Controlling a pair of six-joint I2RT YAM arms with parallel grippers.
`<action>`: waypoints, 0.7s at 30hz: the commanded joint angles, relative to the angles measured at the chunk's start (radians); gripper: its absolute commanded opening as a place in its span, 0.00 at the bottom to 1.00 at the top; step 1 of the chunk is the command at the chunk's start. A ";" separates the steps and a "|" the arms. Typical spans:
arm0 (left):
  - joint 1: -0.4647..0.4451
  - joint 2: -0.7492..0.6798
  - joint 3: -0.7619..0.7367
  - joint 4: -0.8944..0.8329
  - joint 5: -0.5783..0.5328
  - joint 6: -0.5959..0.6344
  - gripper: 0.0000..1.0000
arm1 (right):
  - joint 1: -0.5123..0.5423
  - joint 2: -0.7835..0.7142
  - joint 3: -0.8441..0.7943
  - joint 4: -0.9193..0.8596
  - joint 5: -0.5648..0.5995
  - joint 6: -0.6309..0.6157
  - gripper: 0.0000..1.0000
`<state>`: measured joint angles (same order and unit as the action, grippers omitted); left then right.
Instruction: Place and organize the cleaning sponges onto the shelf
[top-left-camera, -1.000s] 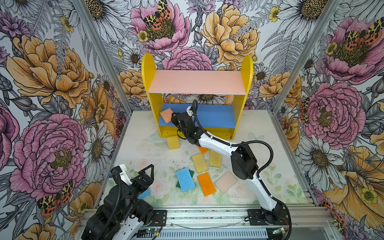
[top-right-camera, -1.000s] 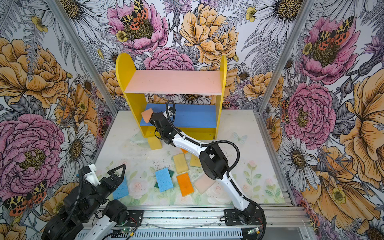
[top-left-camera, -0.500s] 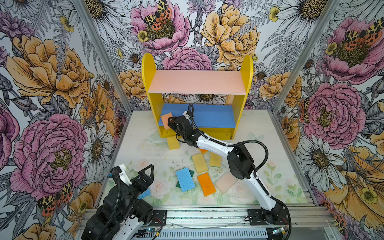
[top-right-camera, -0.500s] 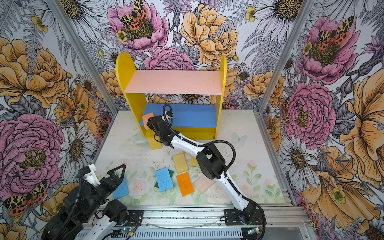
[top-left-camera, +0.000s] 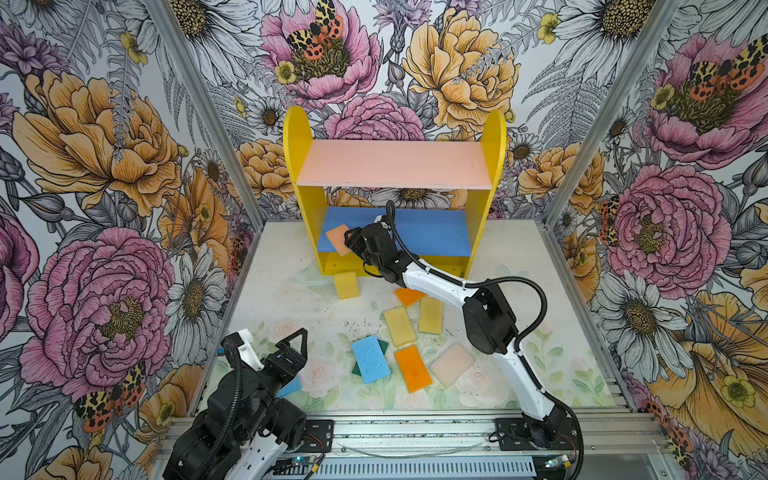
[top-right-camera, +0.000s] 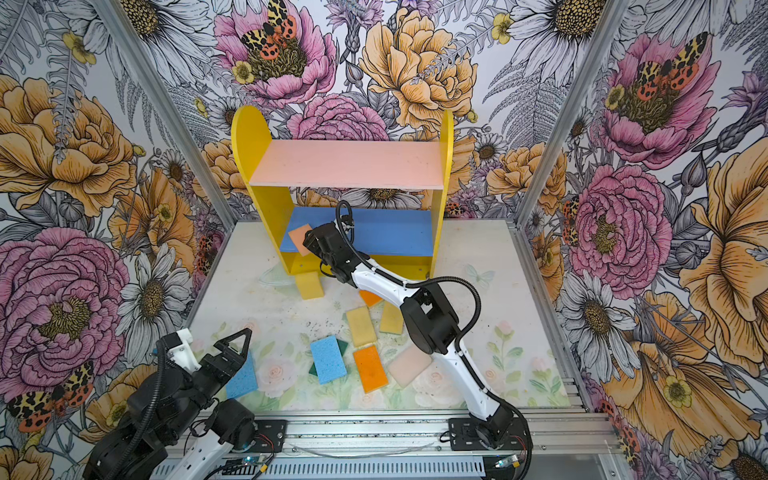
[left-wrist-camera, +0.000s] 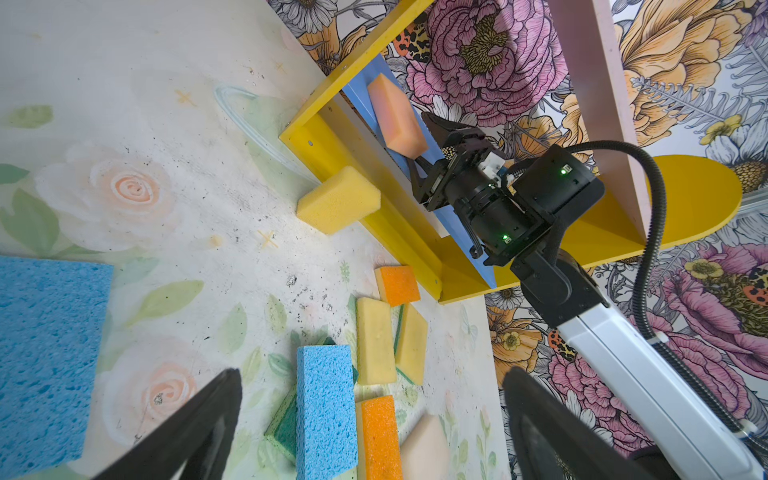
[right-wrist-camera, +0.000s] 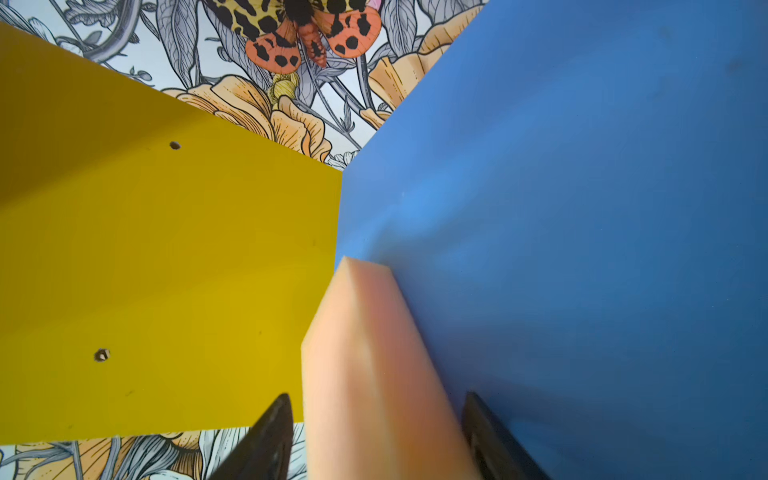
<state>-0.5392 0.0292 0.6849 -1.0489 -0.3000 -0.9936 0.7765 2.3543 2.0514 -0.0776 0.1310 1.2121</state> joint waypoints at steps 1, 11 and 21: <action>-0.006 0.027 -0.028 0.045 0.002 -0.004 0.99 | -0.022 -0.114 -0.030 -0.093 -0.017 -0.084 0.72; -0.006 0.114 -0.059 0.173 0.050 0.005 0.99 | -0.068 -0.098 0.019 -0.235 -0.193 -0.137 0.76; -0.005 0.124 -0.057 0.186 0.047 0.002 0.99 | -0.088 -0.050 0.076 -0.248 -0.252 -0.155 0.35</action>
<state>-0.5392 0.1459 0.6289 -0.8902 -0.2691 -0.9932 0.6922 2.2745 2.0907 -0.3138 -0.0849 1.0698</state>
